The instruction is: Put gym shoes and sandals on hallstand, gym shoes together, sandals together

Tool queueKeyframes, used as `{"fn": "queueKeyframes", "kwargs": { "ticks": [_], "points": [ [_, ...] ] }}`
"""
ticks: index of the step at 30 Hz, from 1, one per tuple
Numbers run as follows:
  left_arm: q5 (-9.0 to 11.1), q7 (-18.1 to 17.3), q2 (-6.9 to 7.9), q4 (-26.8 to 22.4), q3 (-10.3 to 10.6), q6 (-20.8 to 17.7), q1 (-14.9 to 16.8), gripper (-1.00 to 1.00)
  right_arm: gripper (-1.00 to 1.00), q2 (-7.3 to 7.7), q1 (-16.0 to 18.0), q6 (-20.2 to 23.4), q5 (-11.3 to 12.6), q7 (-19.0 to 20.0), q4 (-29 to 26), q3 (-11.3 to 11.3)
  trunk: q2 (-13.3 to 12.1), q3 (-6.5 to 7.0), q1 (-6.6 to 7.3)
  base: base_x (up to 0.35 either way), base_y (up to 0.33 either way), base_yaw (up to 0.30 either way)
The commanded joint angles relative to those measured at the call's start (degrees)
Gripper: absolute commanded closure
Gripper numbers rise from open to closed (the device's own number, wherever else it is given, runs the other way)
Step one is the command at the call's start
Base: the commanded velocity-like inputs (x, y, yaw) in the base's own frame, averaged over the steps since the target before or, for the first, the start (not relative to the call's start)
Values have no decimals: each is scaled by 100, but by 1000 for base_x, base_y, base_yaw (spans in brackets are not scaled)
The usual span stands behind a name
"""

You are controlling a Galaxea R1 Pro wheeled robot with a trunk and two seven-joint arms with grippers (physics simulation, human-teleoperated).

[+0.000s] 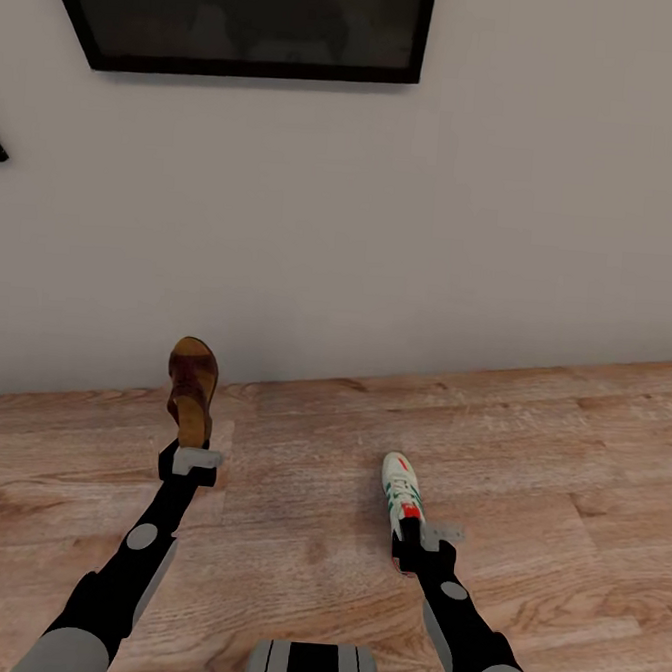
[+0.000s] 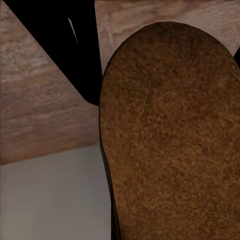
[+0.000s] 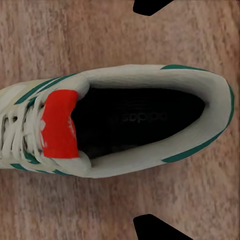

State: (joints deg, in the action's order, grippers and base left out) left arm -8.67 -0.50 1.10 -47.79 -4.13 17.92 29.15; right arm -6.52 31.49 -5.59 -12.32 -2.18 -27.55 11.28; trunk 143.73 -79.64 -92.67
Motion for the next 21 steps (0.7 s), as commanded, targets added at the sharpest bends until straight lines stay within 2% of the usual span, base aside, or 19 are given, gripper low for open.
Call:
{"fn": "queueKeyframes", "kwargs": {
  "ticks": [1,15,21],
  "points": [
    [-79,-8,-3,0,-18,16,1,100,-100,-7,4,-21,-60,-2,4,39,3,-31,-1,0,0,-1],
    [-82,-9,-4,-1,-11,18,0,100,-100,-8,-2,-22,-60,-2,-1,44,22,-453,-37,0,0,0],
    [-82,-8,-4,-2,-16,13,1,100,-100,-7,-2,-22,-60,-2,-4,49,22,-478,-37,0,0,0]
  ]
}}
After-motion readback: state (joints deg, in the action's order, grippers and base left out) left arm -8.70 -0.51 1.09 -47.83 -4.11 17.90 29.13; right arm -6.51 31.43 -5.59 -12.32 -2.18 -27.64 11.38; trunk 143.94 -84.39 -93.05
